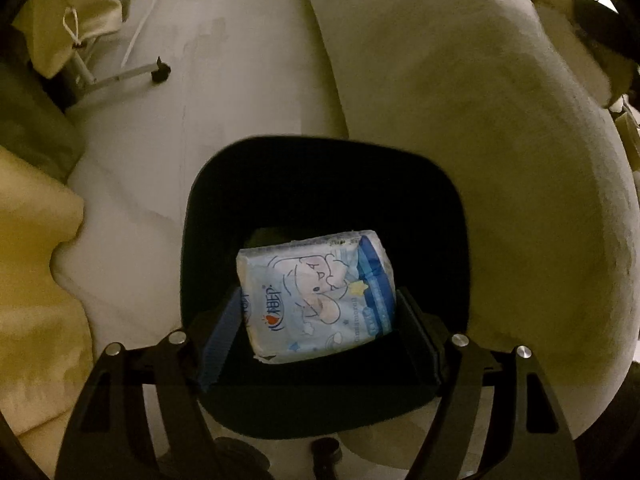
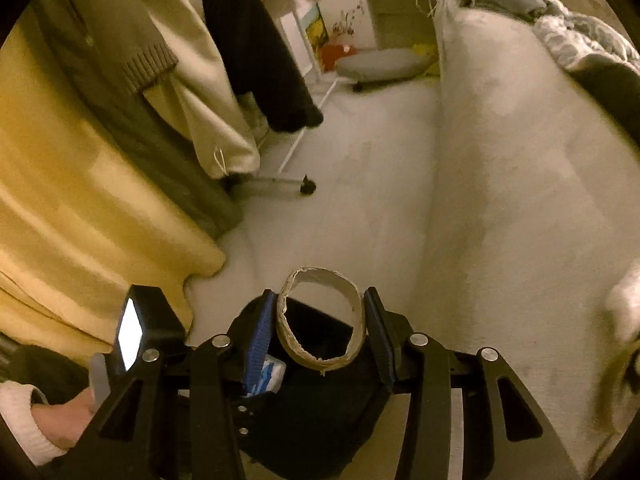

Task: Collect trash
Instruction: 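Carry the wipe pack over the black bin and open the left tool, then move the right tool back toward the white tissue ball on the bed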

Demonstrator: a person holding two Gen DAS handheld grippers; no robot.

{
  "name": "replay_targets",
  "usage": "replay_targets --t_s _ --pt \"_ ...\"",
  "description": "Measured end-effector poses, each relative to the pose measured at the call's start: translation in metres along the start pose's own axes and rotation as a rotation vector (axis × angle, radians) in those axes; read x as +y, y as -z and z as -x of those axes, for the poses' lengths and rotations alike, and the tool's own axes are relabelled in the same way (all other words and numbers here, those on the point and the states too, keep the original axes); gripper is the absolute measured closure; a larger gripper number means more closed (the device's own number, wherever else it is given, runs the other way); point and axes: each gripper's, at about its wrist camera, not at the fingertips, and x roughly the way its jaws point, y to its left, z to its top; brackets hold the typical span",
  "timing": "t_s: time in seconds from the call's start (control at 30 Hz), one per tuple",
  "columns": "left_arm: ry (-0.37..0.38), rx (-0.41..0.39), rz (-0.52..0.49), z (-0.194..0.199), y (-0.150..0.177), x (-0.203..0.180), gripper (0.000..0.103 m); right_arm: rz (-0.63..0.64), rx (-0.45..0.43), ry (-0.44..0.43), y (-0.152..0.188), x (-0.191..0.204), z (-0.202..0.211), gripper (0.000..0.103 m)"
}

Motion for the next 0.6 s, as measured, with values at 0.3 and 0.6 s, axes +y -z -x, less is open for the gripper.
replay_targets --t_s 0.3,0.6 --pt "0.021 -0.01 -0.043 0.013 0.01 0.002 0.017 -0.005 0.108 -0.023 0.009 0.01 -0.043 0.057" --pt "-0.037 -0.143 -0.003 0.051 0.007 0.026 0.023 0.013 0.176 0.006 0.019 0.013 -0.072 0.057"
